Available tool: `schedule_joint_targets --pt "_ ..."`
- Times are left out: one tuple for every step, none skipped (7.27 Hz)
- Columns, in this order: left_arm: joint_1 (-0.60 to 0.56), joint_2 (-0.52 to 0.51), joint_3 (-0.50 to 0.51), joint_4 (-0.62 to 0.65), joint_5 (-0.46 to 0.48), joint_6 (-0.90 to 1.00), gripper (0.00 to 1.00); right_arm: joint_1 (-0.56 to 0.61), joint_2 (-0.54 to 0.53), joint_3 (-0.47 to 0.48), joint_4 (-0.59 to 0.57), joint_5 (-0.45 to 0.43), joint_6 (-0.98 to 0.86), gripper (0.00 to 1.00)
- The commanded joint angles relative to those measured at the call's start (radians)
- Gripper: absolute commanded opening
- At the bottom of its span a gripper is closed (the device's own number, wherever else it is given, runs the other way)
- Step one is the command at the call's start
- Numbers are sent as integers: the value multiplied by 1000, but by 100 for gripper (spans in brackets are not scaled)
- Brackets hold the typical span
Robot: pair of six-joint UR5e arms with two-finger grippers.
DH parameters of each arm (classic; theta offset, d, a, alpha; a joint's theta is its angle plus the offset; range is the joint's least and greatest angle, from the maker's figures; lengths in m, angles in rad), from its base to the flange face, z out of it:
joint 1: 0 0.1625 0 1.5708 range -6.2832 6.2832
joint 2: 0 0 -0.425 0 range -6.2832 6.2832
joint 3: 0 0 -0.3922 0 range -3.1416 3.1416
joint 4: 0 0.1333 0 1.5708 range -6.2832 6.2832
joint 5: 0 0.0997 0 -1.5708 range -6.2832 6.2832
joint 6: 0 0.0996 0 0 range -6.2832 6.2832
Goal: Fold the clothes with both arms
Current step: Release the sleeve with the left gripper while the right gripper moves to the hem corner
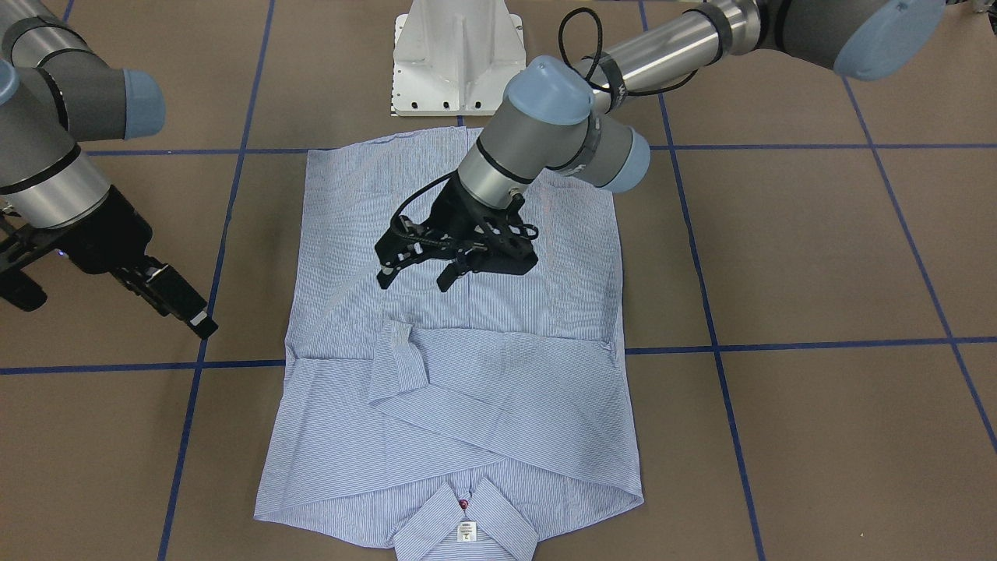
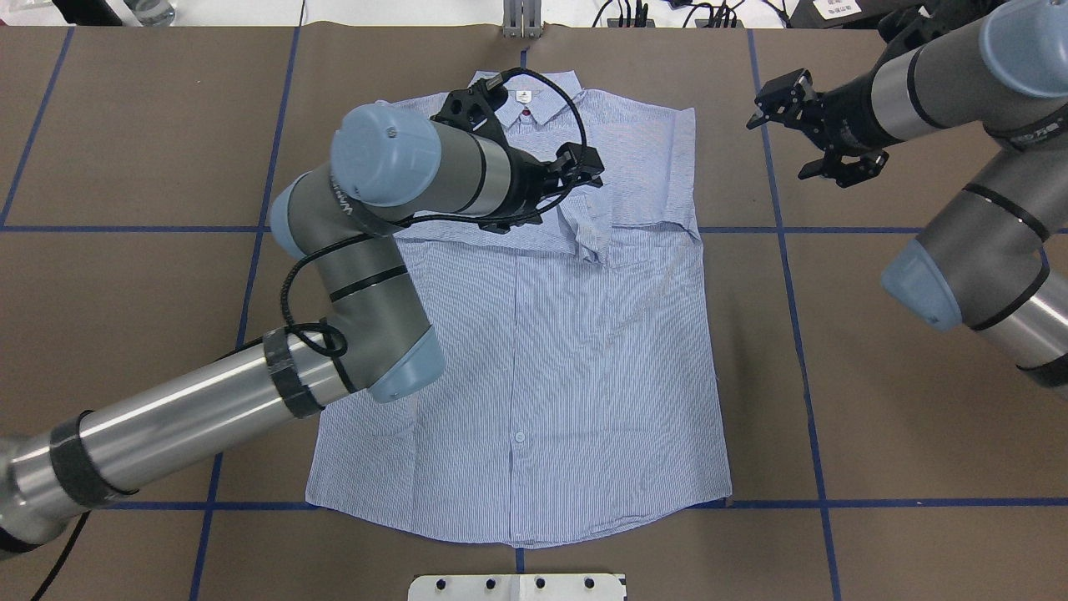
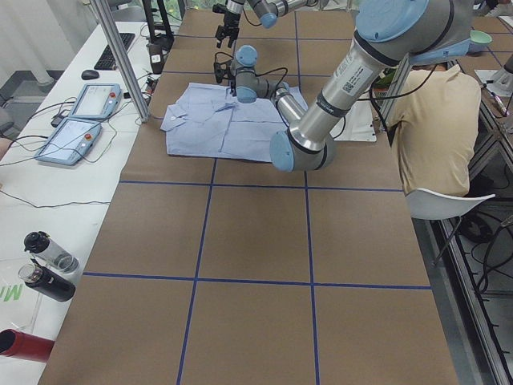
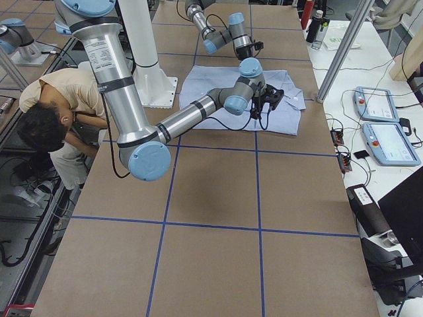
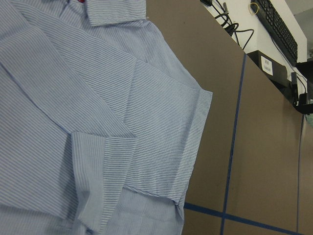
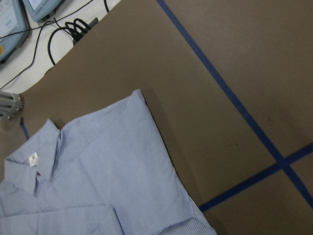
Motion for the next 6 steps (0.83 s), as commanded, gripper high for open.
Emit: schedule_joint_targets --pt "-25 174 -236 115 -90 89 99 -153 -93 104 -14 -84 156 100" --pt "-60 260 -293 106 -168 133 93 -279 -169 183 -14 -201 222 99" --pt "-76 285 -350 107 -172 169 93 -416 -217 237 -15 -330 331 99" --pt "-82 334 -385 103 -175 169 93 -542 -231 262 -38 -465 432 99" --pt "-85 346 -408 106 -173 169 95 -630 -227 322 -166 -527 475 99" --pt "-90 372 -448 115 -172 172 99 -710 -227 356 -257 -589 524 99"
